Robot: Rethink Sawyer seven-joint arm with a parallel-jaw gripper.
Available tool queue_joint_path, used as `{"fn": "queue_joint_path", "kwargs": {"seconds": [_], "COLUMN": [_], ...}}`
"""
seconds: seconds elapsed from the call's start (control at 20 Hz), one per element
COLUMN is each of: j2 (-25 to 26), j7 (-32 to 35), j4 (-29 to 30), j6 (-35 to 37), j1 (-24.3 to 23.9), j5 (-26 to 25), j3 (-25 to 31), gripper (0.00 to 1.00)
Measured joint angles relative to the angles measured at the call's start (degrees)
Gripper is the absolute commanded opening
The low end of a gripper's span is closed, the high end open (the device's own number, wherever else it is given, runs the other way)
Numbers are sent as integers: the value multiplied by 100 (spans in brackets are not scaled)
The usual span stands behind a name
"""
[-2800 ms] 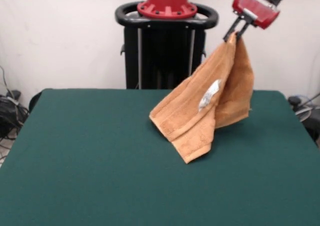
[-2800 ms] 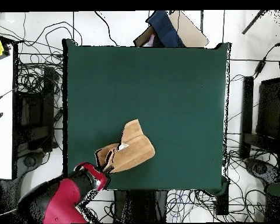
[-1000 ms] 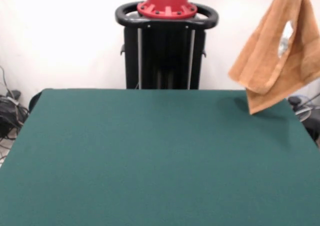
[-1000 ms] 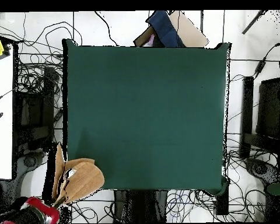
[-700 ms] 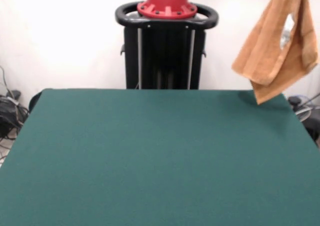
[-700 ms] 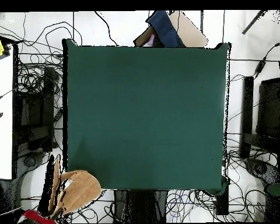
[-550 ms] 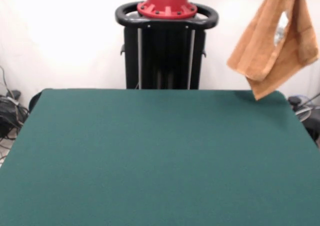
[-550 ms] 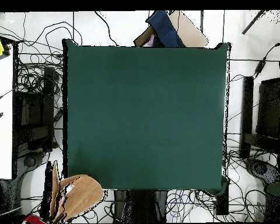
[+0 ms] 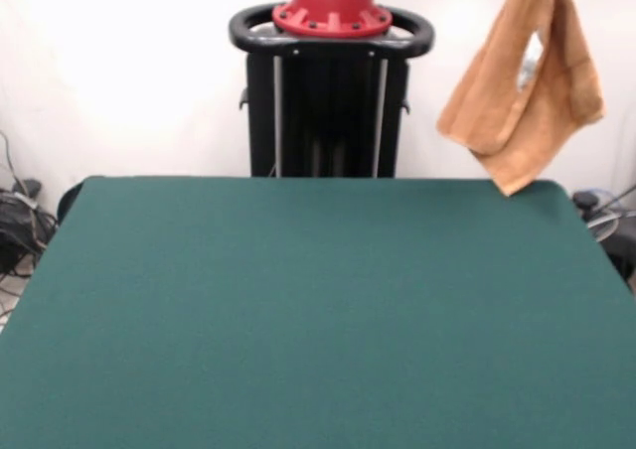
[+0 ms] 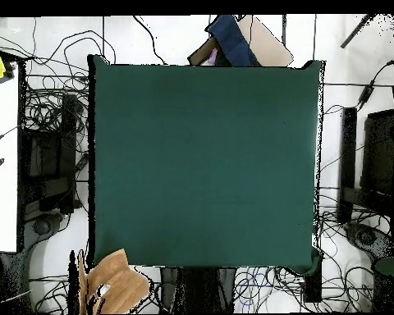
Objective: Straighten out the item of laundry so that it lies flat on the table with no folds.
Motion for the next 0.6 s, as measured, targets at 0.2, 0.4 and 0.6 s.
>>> {"fn": "queue_joint_path", "kwargs": {"seconds": [0.2,0.4,0.6], "j2": [-277,-426,-604], "j7": [0,0,0], "j4": [346,376,374], "j6": [1,71,261], "j1": [-212,-186,-174], "j5": [-1,-120,-351], "j3": [442,604,703], "gripper": [0,0,0]}}
